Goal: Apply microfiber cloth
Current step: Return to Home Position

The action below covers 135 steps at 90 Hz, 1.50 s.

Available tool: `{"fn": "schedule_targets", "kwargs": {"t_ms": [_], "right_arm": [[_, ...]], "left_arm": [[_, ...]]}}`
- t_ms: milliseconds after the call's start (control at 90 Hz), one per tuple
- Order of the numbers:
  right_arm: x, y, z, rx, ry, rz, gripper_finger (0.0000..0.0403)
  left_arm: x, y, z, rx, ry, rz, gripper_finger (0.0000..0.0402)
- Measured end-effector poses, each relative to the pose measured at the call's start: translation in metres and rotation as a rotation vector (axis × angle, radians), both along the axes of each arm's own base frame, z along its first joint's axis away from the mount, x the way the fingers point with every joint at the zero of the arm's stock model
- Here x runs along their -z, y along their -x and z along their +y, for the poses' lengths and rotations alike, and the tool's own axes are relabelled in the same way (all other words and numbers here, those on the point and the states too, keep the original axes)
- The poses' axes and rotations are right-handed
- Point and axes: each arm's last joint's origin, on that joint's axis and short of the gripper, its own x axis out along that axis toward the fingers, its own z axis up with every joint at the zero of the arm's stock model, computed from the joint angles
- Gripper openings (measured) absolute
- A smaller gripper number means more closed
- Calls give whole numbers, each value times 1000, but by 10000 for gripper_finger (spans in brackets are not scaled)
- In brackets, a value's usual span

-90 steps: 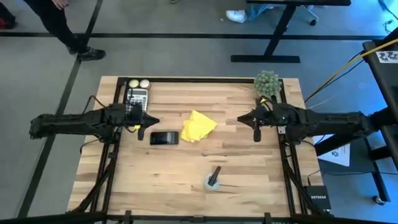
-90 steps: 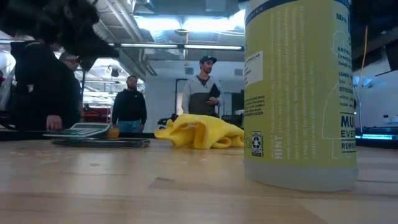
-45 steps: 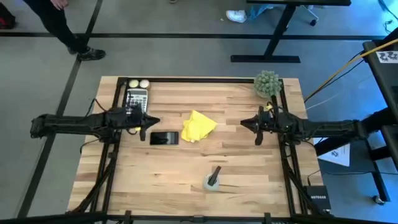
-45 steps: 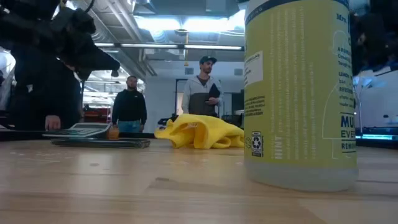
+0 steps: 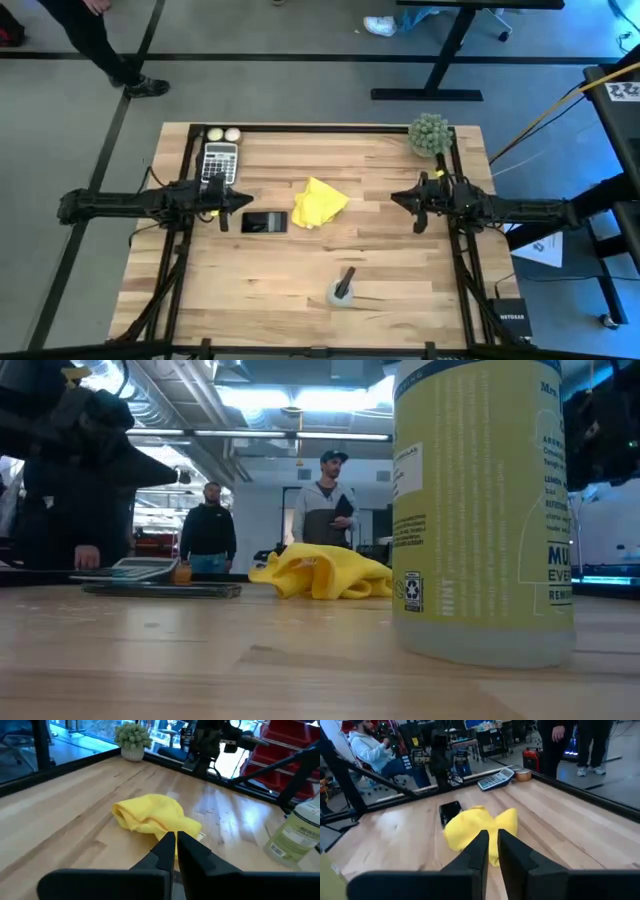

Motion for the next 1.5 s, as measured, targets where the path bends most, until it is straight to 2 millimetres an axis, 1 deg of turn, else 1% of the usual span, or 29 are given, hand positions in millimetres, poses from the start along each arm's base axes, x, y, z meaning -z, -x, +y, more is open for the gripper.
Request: {"fn": "schedule_targets", "kwargs": {"t_ms": [67,289,456,556,878,1500], "right_arm": [[0,0,0,-4,1,-1,24],[-1,0,0,8,16,-3,24],[0,0,0,-20,24,5,24],[1,0,1,-48,20,9,24],[1,0,1,-48,21,12,24],[1,0,1,-48,21,12,24]], "left_arm": [[3,2,-1,11,-5,-36,0],[-3,6,-5,93,-34,-100,0],[-3,5,-5,92,-51,-94,0],[-2,5,-5,91,-28,-91,0],[-2,5,-5,83,35,-102,0],[-2,5,-5,83,36,-102,0]]}}
